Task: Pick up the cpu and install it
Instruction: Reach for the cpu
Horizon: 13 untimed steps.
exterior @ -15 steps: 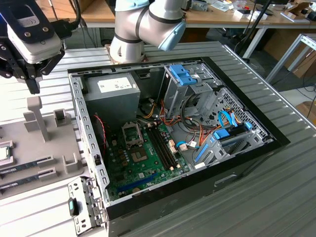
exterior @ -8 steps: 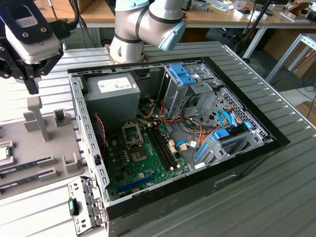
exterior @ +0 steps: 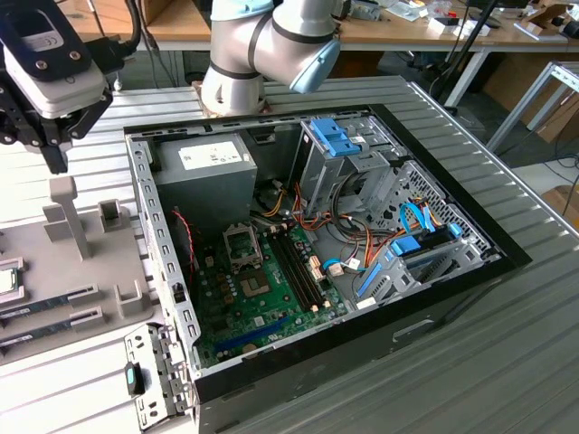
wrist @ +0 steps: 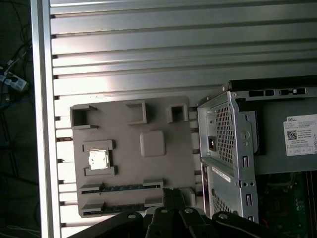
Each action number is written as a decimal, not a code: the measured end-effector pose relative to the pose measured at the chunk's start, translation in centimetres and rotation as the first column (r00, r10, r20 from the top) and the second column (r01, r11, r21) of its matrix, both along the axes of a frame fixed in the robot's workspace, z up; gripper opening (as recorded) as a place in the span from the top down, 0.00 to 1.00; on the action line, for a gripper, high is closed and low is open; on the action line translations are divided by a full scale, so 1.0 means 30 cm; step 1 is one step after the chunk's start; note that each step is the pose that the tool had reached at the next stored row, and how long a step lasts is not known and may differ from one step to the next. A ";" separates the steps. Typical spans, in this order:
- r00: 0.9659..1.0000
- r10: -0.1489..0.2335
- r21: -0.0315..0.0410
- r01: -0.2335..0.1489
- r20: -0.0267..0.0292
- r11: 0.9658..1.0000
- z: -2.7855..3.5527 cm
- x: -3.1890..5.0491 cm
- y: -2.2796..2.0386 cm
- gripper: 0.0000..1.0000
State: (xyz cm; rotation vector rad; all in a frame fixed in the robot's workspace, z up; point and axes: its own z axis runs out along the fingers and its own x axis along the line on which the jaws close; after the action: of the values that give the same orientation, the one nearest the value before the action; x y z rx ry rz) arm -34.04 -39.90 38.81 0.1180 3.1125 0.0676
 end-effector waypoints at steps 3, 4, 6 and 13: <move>1.000 0.000 0.000 0.000 0.000 1.000 -0.001 -0.003 0.000 0.89; 1.000 0.000 0.000 0.000 0.000 1.000 -0.001 -0.004 0.000 0.89; 1.000 0.000 0.000 0.000 0.000 1.000 -0.001 -0.006 0.000 0.89; 1.000 0.000 0.000 0.000 0.000 1.000 -0.004 -0.015 0.000 0.89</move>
State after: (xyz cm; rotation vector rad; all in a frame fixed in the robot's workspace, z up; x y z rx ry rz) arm -34.50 -39.90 38.69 0.1181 3.1126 0.0676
